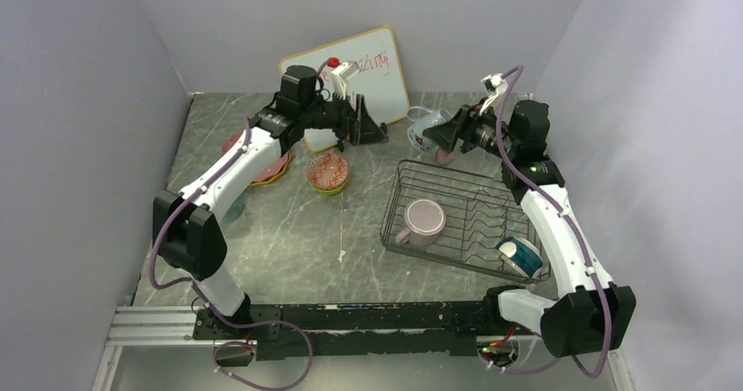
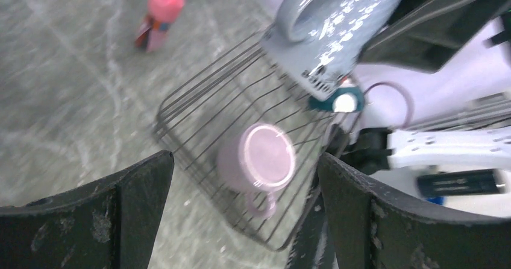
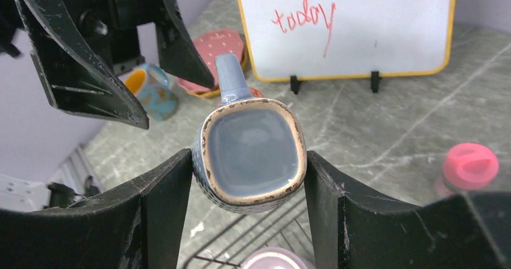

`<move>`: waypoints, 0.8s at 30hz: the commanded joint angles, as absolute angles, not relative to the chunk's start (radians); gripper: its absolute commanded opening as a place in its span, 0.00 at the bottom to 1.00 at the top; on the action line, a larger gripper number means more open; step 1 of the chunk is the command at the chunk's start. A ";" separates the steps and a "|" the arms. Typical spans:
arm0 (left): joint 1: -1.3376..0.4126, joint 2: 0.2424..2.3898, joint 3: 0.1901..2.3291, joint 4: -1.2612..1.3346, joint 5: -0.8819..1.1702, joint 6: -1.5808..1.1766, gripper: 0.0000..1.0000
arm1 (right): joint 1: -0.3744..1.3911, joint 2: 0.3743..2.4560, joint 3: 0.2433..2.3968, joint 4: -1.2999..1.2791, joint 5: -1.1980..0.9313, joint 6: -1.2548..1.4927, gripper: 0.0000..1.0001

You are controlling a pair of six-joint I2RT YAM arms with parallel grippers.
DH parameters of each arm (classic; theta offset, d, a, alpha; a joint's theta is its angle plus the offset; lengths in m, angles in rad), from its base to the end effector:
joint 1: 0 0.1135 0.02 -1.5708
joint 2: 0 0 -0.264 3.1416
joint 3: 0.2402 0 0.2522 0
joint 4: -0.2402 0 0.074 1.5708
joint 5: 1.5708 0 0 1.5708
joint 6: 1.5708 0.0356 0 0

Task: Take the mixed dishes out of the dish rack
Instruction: Pick up the cup from the dish rack, then place the cup at the center of the board.

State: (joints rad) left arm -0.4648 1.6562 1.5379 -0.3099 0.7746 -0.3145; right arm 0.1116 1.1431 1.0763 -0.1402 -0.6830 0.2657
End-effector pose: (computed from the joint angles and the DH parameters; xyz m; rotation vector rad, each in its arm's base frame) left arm 0.3315 -0.1941 0.3659 0.6815 1.9793 -1.2585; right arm 0.2543 0.0511 0.3763 -0.3672 1.7765 0.8739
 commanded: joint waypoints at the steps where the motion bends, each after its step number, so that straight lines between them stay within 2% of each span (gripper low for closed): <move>1: -0.486 1.700 1.543 0.078 0.954 -0.668 0.95 | 0.090 1.147 1.080 0.158 -0.770 0.503 0.00; 5: -0.505 1.754 1.504 0.302 0.986 -0.898 0.94 | 0.085 1.162 1.021 0.285 -0.785 0.626 0.00; 15: -0.562 1.842 1.454 0.643 0.985 -1.186 0.78 | 0.077 1.170 0.919 0.432 -0.776 0.756 0.00; 20: -0.579 1.849 1.415 0.733 0.957 -1.263 0.68 | 0.076 1.160 0.858 0.504 -0.768 0.797 0.00; 24: -0.587 1.852 1.392 0.791 0.940 -1.311 0.53 | 0.075 1.154 0.804 0.602 -0.773 0.816 0.00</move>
State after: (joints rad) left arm -0.5766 1.8580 1.4090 0.6468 0.9588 -1.2289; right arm 0.0799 1.1851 0.8330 0.4007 -0.7639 0.7712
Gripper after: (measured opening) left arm 0.589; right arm 0.650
